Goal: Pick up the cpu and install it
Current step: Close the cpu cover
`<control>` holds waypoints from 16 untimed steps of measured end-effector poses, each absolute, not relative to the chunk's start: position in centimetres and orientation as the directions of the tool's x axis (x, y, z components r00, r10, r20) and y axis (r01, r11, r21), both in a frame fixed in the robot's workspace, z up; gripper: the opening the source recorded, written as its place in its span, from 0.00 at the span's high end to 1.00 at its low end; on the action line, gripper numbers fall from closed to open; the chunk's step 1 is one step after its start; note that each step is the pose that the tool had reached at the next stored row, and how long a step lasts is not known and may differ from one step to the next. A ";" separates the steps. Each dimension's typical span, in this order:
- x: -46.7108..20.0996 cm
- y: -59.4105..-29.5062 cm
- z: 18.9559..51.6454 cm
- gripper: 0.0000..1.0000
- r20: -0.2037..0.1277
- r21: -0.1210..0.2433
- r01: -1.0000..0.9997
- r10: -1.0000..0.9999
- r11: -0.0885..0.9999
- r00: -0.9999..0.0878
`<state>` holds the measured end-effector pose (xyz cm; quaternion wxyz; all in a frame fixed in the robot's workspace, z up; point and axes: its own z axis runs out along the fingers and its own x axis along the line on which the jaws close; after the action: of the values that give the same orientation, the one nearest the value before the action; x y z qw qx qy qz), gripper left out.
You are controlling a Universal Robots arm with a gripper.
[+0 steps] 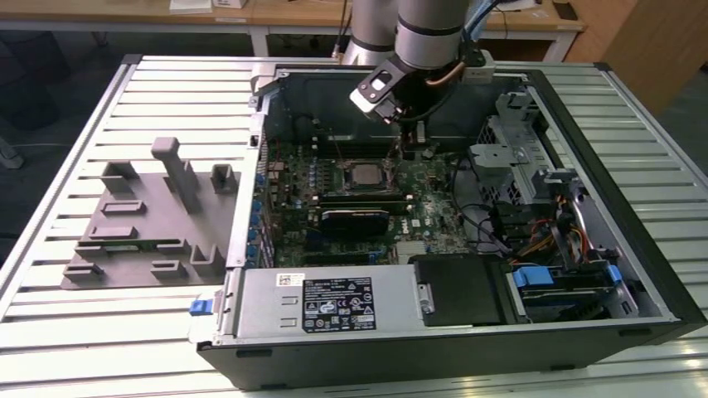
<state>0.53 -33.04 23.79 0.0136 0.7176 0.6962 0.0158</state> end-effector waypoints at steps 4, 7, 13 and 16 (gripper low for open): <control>-0.5 -33.0 23.8 0.89 0.004 0.042 0.999 0.999 -0.033 0.032; -1.0 -33.0 23.8 0.89 0.004 0.041 0.999 0.999 -0.034 0.033; -1.1 -33.0 23.8 0.89 0.004 0.041 0.999 0.999 -0.034 0.033; -1.1 -33.0 23.8 0.89 0.004 0.041 0.999 0.999 -0.034 0.034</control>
<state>-1.07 -33.02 23.79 0.0134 0.7187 0.6950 0.0160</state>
